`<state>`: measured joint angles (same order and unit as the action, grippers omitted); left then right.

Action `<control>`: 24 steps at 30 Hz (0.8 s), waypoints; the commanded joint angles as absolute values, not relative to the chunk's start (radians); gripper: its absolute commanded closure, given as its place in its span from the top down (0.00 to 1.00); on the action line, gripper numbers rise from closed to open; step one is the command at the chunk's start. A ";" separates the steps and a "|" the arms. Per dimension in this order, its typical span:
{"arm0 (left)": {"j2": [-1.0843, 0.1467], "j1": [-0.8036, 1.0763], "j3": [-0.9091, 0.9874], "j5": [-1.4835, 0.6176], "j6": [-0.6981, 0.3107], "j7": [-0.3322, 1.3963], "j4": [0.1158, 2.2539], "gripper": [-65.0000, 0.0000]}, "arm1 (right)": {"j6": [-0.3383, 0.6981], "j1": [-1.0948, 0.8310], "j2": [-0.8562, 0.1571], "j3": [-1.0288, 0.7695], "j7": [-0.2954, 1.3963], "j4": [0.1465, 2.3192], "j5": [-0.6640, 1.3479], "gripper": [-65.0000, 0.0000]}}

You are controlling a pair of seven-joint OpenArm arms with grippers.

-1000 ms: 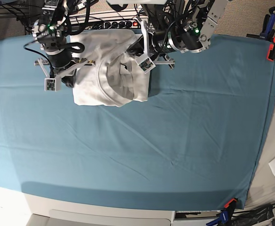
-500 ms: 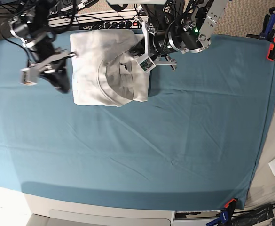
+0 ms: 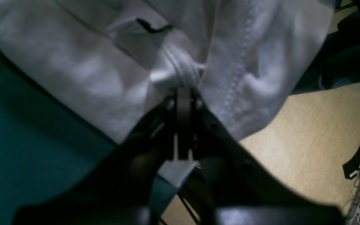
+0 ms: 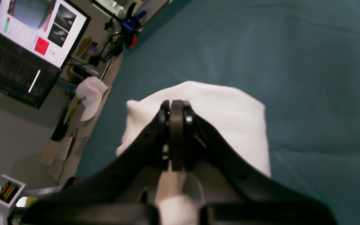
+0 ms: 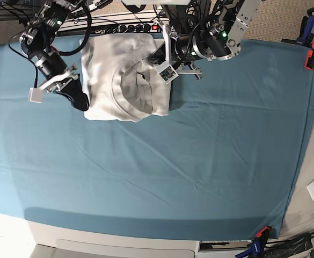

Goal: Fold the T-shirt properly
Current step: 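Grasp the stack corner with the right gripper and pull it flat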

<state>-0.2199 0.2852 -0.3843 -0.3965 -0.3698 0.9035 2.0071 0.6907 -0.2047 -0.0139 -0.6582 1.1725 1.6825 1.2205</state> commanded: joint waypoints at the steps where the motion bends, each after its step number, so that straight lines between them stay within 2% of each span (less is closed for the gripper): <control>1: -0.219 0.283 -0.384 -0.410 -0.373 0.884 2.024 0.00 | 0.698 -0.186 -0.035 -0.660 1.152 1.675 1.239 0.00; 8: -0.219 0.282 -0.384 -0.411 -0.373 0.883 2.024 0.00 | 0.698 -0.109 -0.103 -0.660 1.153 1.415 1.199 0.00; 12: -0.219 0.282 -0.384 -0.410 -0.373 0.883 2.024 0.00 | 0.698 -0.099 -0.111 -0.660 1.153 1.348 1.195 0.00; 19: -0.219 0.283 -0.384 -0.410 -0.373 0.891 2.024 0.00 | 0.698 -0.099 -0.113 -0.670 1.225 1.425 1.270 0.00; 24: -0.219 0.283 -0.384 -0.410 -0.373 0.890 2.024 0.00 | 0.698 -0.110 -0.108 -0.669 1.254 1.585 1.211 0.00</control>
<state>-0.2195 0.2852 -0.3843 -0.3965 -0.3698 0.9073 2.0071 0.6903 -0.1143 -0.0971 -0.6666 1.2732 1.5700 1.1839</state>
